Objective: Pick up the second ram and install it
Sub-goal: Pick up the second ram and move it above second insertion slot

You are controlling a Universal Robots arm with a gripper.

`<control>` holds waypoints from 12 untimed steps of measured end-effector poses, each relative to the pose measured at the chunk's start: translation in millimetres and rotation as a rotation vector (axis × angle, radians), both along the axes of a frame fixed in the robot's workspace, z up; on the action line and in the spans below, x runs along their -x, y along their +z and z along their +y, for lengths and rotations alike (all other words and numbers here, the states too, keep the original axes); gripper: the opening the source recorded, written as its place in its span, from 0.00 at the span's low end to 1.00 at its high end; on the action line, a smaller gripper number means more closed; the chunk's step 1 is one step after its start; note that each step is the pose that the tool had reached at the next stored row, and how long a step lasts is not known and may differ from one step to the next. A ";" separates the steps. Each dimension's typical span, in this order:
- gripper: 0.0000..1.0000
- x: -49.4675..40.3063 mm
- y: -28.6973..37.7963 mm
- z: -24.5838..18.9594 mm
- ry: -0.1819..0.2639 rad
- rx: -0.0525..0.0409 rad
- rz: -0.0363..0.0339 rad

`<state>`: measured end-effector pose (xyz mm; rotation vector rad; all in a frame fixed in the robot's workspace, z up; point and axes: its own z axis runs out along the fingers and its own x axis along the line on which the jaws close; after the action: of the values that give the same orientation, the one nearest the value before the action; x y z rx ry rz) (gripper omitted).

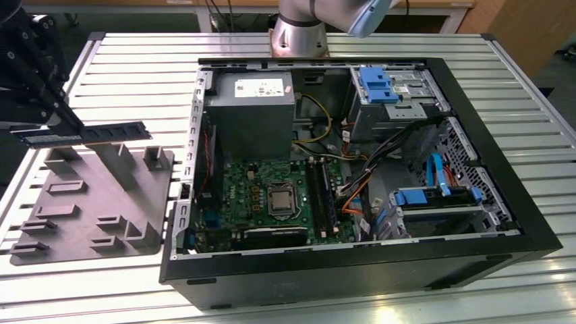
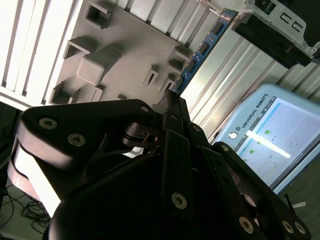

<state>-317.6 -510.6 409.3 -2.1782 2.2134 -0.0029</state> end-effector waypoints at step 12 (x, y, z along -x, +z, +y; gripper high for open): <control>0.12 -17.7 0.0 0.0 0.000 0.0000 0.0001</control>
<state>-299.9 -510.6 409.3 -2.1782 2.2135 -0.0028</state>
